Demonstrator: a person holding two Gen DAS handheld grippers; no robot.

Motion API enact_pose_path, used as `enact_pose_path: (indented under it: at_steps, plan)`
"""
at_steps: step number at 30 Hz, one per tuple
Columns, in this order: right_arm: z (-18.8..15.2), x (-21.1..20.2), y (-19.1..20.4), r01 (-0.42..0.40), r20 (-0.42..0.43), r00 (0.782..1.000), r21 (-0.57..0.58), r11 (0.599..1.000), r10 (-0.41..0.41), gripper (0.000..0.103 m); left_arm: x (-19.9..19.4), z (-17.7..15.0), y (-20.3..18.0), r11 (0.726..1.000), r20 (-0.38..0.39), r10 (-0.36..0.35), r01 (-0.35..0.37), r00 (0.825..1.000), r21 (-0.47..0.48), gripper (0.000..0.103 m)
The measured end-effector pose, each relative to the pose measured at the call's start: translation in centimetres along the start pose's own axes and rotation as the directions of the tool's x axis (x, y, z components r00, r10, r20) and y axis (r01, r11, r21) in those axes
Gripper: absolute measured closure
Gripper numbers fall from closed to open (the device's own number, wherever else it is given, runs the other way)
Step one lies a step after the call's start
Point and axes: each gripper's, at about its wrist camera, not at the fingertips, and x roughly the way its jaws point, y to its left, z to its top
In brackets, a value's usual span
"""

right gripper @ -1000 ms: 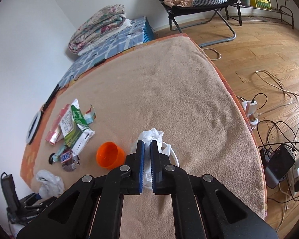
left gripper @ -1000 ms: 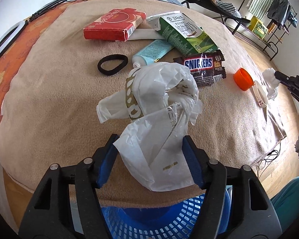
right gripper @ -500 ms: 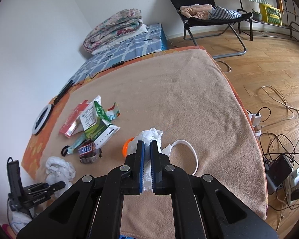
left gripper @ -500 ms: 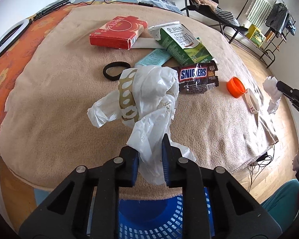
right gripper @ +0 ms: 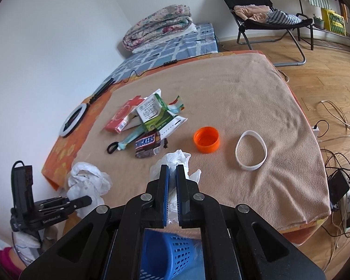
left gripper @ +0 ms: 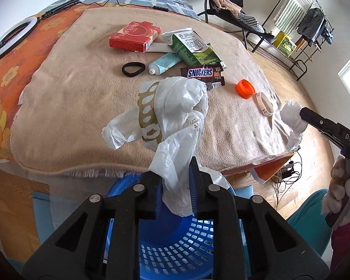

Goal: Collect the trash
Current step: 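Carry bag and tissue over the blue basket and open both tools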

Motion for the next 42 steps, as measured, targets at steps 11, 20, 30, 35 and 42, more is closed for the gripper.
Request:
enact_pose_path:
  at_steps: [11, 20, 30, 35, 42]
  plan:
    - [-5.7, 0.7, 4.8, -0.050, -0.104, 0.994, -0.060, 0.997, 0.044, 0.099, -0.9, -4.9, 0.6, 0.999, -0.050, -0.022, 0.020, 0.999, -0.042, 0.085]
    - [-9.8, 2.6, 6.9, -0.060, -0.188, 0.981, -0.072, 0.996, 0.046, 0.099, 1.1, -8.3, 1.7, 0.997, -0.138, -0.022, 0.011, 0.990, -0.081, 0.085]
    - [-12.4, 4.6, 8.0, -0.034, -0.257, 0.967, -0.122, 0.992, 0.001, 0.098, 3.5, -10.2, 2.6, 0.995, -0.216, 0.000, -0.021, 0.976, -0.098, 0.085]
    - [-13.0, 5.0, 8.3, -0.023, -0.273, 0.962, -0.144, 0.989, -0.017, 0.098, 3.7, -10.1, 2.9, 0.995, -0.224, 0.013, -0.036, 0.975, -0.098, 0.080]
    - [-13.2, 5.5, 8.7, -0.010, -0.288, 0.957, -0.163, 0.987, -0.038, 0.065, 3.5, -10.0, 3.0, 0.994, -0.212, 0.035, -0.056, 0.977, -0.092, 0.062]
